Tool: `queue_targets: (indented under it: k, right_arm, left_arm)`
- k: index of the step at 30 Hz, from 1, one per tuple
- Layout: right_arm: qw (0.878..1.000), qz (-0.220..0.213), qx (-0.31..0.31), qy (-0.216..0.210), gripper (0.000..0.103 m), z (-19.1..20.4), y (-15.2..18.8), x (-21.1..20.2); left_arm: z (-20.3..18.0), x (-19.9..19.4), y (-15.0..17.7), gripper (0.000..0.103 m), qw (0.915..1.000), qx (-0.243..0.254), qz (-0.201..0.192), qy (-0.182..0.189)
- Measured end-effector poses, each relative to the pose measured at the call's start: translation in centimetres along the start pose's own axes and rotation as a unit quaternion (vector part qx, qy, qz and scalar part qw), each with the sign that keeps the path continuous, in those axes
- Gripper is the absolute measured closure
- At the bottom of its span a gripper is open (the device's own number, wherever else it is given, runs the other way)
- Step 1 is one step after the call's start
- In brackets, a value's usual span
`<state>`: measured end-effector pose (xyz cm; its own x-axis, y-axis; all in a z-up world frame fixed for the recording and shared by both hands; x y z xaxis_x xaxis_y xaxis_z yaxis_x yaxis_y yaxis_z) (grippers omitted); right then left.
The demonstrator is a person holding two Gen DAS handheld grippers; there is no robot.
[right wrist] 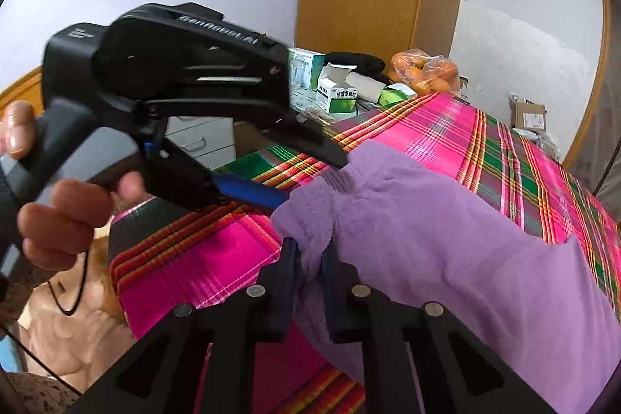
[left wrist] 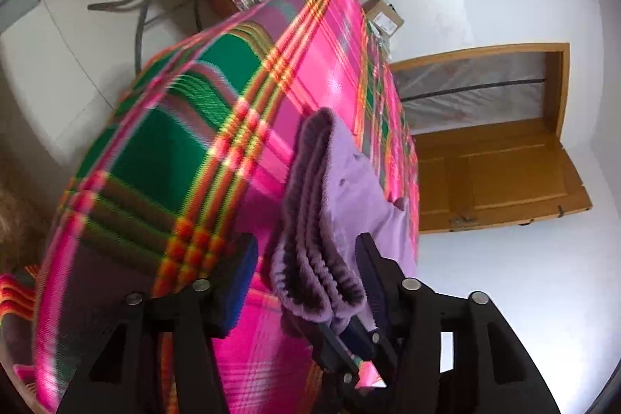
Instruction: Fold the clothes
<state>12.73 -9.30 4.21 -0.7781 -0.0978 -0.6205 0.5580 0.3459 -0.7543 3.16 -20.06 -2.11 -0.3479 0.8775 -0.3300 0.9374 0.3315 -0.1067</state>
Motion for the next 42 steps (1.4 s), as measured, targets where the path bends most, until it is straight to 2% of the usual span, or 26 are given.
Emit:
queue_targets:
  k: [4, 8, 13, 18, 22, 24, 26, 29, 32, 36, 42]
  right_arm:
    - [1.000, -0.006, 0.013, -0.005, 0.096, -0.7, 0.1, -0.6]
    - [1.000, -0.012, 0.022, -0.003, 0.096, -1.3, 0.1, -1.1]
    - [0.999, -0.013, 0.029, -0.006, 0.097, -1.7, 0.2, -1.1]
    - [0.999, -0.012, 0.034, -0.012, 0.097, -1.9, 0.3, -1.1]
    - [0.999, -0.009, 0.032, -0.015, 0.097, -1.8, 0.4, -1.0]
    - [0.999, -0.009, 0.033, -0.016, 0.097, -1.8, 0.3, -0.8]
    - [0.999, -0.009, 0.034, -0.017, 0.097, -1.8, 0.3, -0.7]
    - [0.999, -0.004, 0.030, -0.018, 0.097, -1.5, 0.1, -0.3]
    - [1.000, -0.004, 0.023, -0.021, 0.098, -0.9, 0.1, -0.2]
    - [0.999, -0.010, 0.014, -0.029, 0.098, 0.1, -0.2, -0.1]
    - [0.999, 0.009, 0.027, -0.040, 0.097, -0.3, 0.0, 1.1]
  left_arm:
    - [-0.3, 1.5, -0.6, 0.044, 0.9993, -0.015, 0.023, 0.025]
    - [-0.5, 2.4, -1.0, 0.044, 0.9991, -0.026, 0.025, 0.023]
    - [-1.3, 4.0, -1.7, 0.043, 0.9986, -0.020, 0.047, 0.014]
    - [-1.5, 5.2, -3.1, 0.045, 0.9974, -0.037, 0.061, 0.012]
    - [-1.9, 5.4, -4.0, 0.052, 0.9984, -0.022, 0.051, 0.002]
    - [-2.0, 5.7, -4.0, 0.064, 0.9986, -0.004, 0.050, -0.013]
    - [-1.7, 5.8, -4.1, 0.084, 0.9986, 0.002, 0.048, -0.024]
    - [-1.0, 5.5, -4.2, 0.085, 0.9990, -0.012, 0.042, -0.014]
    - [-1.7, 5.1, -4.3, 0.085, 0.9989, 0.015, 0.033, -0.029]
    - [-1.5, 3.8, -4.7, 0.086, 0.9992, 0.023, 0.026, -0.020]
    - [-1.1, 4.4, -5.3, 0.086, 0.9990, 0.024, 0.031, -0.023]
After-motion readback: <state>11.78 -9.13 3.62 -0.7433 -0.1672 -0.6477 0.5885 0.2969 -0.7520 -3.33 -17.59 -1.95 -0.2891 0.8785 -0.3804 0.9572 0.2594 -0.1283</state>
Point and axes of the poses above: each gripper's, at about its wrist camera, not at the fingertips, and x roughly the way its jaws point, z to its left, y to its underside, the point moved 1 cm from there along x, roughly the way its jaws point, and after that the axes turned 11 degrees about y, right-handed, at the moved point
